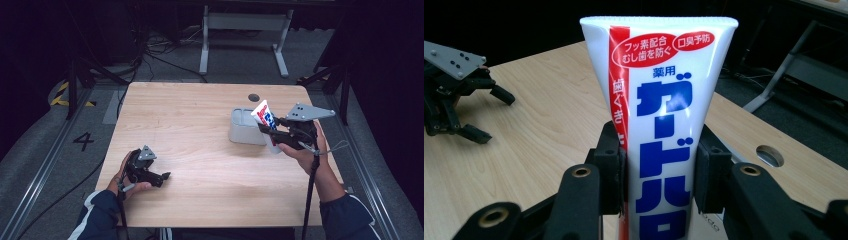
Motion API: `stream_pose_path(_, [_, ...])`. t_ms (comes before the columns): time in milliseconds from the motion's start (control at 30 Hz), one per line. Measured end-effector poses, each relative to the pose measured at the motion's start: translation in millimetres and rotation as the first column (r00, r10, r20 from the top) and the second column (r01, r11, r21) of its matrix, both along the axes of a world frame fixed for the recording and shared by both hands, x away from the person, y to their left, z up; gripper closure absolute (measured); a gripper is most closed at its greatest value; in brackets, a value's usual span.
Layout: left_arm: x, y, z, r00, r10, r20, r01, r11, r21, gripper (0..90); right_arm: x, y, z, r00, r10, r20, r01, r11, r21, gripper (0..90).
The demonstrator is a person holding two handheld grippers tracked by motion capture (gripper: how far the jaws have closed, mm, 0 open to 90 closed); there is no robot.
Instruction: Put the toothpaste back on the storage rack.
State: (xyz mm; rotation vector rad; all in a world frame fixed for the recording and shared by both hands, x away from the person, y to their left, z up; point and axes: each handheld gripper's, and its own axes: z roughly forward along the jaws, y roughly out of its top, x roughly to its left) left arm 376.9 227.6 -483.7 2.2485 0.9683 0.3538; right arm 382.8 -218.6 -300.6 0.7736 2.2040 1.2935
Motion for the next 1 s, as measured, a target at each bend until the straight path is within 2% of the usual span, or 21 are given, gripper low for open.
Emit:
stream_pose_path(167, [0.0, 0.0, 0.0, 1.0000, 0.000, 0.000, 0.000, 1.0000, -0.001, 0.2, 4.1, 2.9, 5.6, 0.9999, -0.001, 0.016, 0.001, 1.0000, 0.001, 63.6])
stream_pose_path(1000, [0.2, 0.2, 0.1, 1.0000, -0.003, 0.001, 0.003, 1.0000, 0.002, 0.2, 36.9, 11.4, 11.2, 0.9993, -0.037, -0.002, 0.037, 0.9993, 0.007, 63.3])
